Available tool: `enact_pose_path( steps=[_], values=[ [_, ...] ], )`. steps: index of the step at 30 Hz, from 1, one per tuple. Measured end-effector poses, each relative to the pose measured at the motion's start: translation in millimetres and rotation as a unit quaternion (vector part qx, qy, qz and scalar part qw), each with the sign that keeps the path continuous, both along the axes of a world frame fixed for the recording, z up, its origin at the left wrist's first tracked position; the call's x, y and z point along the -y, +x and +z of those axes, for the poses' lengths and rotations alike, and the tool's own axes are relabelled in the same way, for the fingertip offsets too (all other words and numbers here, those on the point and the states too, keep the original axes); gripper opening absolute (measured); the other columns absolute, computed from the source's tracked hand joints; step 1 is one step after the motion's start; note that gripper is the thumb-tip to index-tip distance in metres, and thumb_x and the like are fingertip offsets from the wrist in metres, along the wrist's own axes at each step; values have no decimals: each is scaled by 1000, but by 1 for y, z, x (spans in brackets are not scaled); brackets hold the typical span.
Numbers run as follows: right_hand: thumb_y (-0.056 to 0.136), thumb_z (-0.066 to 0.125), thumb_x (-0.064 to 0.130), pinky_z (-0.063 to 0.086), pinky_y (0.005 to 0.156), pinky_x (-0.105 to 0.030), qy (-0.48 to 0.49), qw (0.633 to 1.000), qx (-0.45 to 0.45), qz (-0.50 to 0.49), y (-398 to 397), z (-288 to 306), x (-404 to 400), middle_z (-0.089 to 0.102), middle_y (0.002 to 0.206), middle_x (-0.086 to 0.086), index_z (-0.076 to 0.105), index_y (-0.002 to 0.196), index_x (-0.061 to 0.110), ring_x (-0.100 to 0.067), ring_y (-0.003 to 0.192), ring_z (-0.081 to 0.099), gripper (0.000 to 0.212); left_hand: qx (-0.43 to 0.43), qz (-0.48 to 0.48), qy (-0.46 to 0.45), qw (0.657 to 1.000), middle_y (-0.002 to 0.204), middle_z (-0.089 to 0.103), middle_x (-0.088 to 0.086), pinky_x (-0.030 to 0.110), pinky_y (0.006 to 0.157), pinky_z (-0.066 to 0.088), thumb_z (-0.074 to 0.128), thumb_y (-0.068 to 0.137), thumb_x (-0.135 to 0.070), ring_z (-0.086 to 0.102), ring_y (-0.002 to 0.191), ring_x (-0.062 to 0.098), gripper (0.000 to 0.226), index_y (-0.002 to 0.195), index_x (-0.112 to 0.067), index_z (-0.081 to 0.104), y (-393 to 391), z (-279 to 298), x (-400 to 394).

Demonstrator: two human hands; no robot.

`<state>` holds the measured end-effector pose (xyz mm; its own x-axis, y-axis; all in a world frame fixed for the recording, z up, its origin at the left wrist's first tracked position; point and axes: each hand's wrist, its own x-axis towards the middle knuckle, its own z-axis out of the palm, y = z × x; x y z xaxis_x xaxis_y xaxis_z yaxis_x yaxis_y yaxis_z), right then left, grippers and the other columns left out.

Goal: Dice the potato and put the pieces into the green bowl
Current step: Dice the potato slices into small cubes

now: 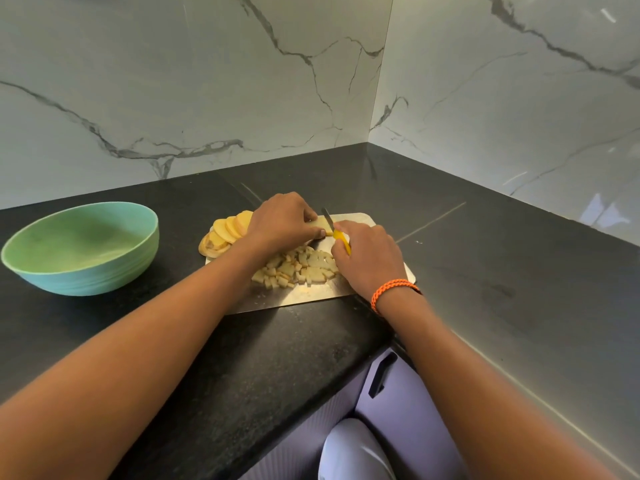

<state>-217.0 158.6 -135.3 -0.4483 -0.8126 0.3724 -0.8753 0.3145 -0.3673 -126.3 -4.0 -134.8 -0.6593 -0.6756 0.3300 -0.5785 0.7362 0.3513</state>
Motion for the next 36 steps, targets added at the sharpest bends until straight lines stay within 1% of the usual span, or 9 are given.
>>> enact_pose_path(
  steps=[3,9,14,20,24,28,31,33,36],
  values=[
    [101,48,32,50,77,-39,-8,1000,-19,0,-2,-4,1,70,111,-12,64,136,27,-32,96,63,39,-1,-3,3,1000,108,80,-8,25,64,51,79,89,-51,69,87,12,38,116,-24,82,-1,0,1],
    [102,48,34,52,76,-35,-17,999,-29,7,-1,-8,4,72,109,-9,62,140,28,-26,92,65,41,-7,2,17,1000,102,79,-8,25,65,51,78,90,-49,69,87,15,33,111,-24,83,-2,-3,-1],
    [102,46,31,47,70,-34,-9,999,-41,6,0,-7,3,72,105,-9,65,135,25,-26,89,63,38,-10,5,22,1000,108,79,-9,29,70,57,79,90,-47,69,87,12,33,111,-23,83,-1,-3,-1],
    [102,47,29,44,74,-35,38,997,-58,17,-1,-4,10,68,115,-10,65,129,19,-29,99,62,34,-5,7,27,1000,105,80,-8,35,72,62,79,90,-46,71,85,14,28,105,-23,85,-1,-2,-3],
    [100,47,30,50,81,-40,57,997,-45,23,-4,0,5,67,120,-9,64,128,20,-31,103,62,34,-4,14,30,999,95,80,-6,36,72,64,78,89,-47,71,82,14,26,99,-24,86,-2,-3,-5],
    [101,46,30,49,77,-38,47,998,-33,26,-2,-2,-14,68,116,-8,64,131,22,-29,98,62,36,-5,18,29,999,92,80,-6,36,72,63,78,89,-45,70,79,12,24,96,-24,86,-4,-4,-8],
    [101,47,30,51,81,-40,42,998,-24,30,3,-2,-34,69,118,-7,63,134,24,-28,100,62,37,0,24,33,999,91,80,-10,31,65,60,76,91,-43,69,74,10,23,100,-24,86,-6,-6,-8],
    [102,47,30,52,83,-41,44,998,-26,33,4,-1,-46,69,118,-7,63,133,24,-28,101,62,36,-5,33,23,999,100,80,-11,25,59,52,76,93,-42,67,75,10,26,108,-23,84,-7,-7,-9],
    [103,47,31,48,77,-37,45,998,-24,35,3,-1,-57,68,112,-8,60,137,25,-28,96,62,37,-12,42,9,999,107,79,-9,25,63,54,75,93,-42,66,76,10,31,115,-22,82,-8,-8,-8]
  ],
)
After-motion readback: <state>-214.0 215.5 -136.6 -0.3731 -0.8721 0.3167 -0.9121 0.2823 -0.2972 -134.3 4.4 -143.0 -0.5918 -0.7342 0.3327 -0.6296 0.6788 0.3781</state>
